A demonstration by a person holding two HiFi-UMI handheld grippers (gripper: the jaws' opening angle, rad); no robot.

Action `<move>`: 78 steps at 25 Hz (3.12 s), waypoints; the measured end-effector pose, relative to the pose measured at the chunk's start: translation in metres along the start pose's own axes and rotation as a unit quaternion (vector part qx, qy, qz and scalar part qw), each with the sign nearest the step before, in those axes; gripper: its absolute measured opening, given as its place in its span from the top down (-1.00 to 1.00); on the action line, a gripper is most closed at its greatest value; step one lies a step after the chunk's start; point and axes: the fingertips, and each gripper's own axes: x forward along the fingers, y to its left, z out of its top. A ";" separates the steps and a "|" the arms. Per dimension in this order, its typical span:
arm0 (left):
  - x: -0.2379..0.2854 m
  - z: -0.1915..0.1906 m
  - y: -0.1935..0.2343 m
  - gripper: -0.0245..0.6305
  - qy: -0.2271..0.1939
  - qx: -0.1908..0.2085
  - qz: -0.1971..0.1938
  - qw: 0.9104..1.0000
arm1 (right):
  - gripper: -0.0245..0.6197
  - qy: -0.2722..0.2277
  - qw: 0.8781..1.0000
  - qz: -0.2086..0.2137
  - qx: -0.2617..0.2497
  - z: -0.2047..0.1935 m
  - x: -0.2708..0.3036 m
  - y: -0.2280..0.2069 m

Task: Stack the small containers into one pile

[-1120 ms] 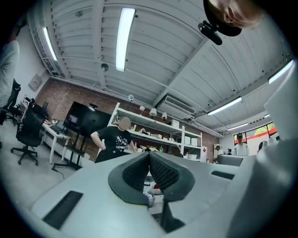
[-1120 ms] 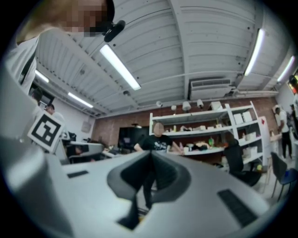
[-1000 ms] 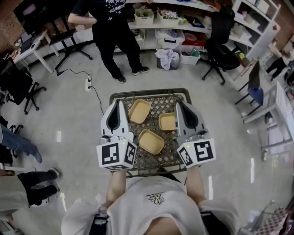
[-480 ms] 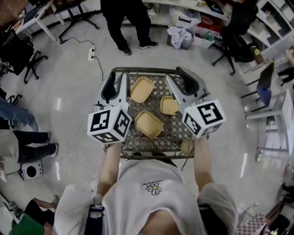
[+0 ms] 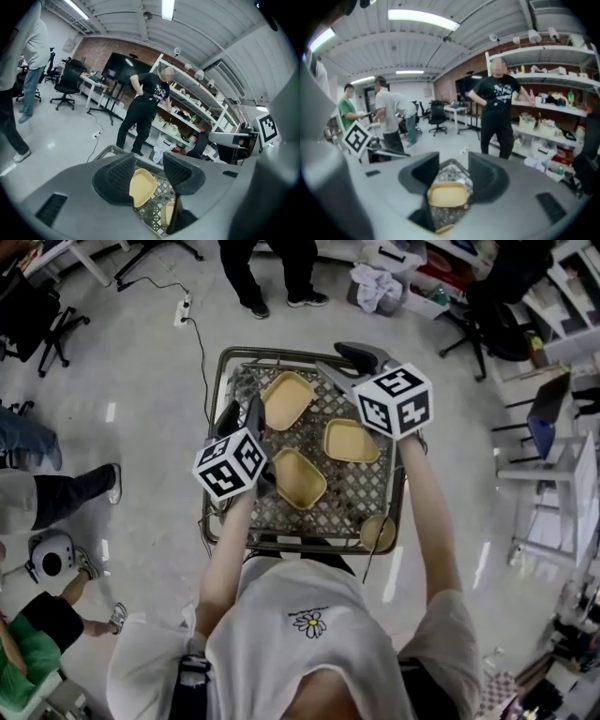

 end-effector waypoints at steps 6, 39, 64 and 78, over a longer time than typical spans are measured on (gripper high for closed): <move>0.045 -0.056 0.038 0.31 0.077 -0.067 0.054 0.993 | 0.33 0.110 0.993 0.035 -0.007 -0.064 0.070 -0.029; 0.110 -0.162 0.096 0.75 0.210 -0.119 0.121 0.963 | 0.78 0.314 0.948 0.051 0.024 -0.240 0.192 -0.056; -0.019 0.114 -0.040 0.83 -0.077 0.139 -0.056 0.986 | 0.79 -0.097 0.974 -0.199 0.040 0.041 -0.024 0.010; -0.149 0.147 -0.168 0.84 -0.203 0.289 -0.190 0.916 | 0.79 -0.307 0.867 -0.389 0.064 0.053 -0.212 0.105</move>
